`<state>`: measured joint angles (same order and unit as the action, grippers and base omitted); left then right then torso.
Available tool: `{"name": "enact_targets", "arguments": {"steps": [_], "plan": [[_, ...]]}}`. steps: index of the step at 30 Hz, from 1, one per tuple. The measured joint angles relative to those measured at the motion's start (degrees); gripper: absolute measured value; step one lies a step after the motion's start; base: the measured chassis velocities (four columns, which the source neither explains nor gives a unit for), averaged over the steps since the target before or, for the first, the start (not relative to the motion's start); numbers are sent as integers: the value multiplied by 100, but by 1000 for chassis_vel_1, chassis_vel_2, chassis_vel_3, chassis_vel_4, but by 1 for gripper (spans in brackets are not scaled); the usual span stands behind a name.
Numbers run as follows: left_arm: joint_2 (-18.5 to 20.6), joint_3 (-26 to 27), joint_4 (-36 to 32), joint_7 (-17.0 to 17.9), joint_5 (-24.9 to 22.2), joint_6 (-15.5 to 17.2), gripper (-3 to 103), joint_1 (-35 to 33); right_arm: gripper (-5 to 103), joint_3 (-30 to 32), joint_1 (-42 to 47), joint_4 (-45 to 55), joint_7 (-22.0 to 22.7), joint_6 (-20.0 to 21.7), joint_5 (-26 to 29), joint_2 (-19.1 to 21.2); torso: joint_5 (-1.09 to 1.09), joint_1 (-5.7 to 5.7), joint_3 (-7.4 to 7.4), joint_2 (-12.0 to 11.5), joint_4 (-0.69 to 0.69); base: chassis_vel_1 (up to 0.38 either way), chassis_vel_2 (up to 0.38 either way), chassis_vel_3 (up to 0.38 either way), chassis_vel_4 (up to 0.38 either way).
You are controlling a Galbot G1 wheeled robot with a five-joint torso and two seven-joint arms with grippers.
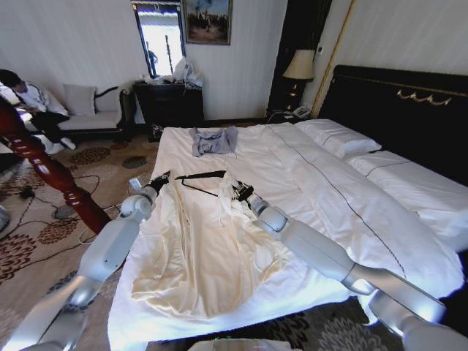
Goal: Pick up the clothes from the bed and hang them on the clothes hanger.
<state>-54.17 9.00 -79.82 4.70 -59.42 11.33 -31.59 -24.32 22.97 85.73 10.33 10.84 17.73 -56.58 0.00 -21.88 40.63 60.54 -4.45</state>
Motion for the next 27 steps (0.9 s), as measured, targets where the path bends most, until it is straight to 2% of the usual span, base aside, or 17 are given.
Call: {"name": "enact_targets", "arguments": {"steps": [14, 21, 27], "plan": [[438, 293, -1145, 125, -86, 45, 0, -603, 23, -271, -68, -65, -19, 41, 60, 29, 0, 0, 0, 0, 1, 0, 0, 0, 0], [546, 260, -1593, 138, -17, 60, 0, -809, 23, -315, -94, -55, -21, 60, 59, 11, 0, 0, 0, 0, 0, 0, 0, 0, 0], [770, 239, -2314, 197, -10, 99, 0, -1153, 23, -332, -167, -64, -18, 94, 62, -18, 1, 0, -1, -1, -1, 0, 0, 0, 0]]}}
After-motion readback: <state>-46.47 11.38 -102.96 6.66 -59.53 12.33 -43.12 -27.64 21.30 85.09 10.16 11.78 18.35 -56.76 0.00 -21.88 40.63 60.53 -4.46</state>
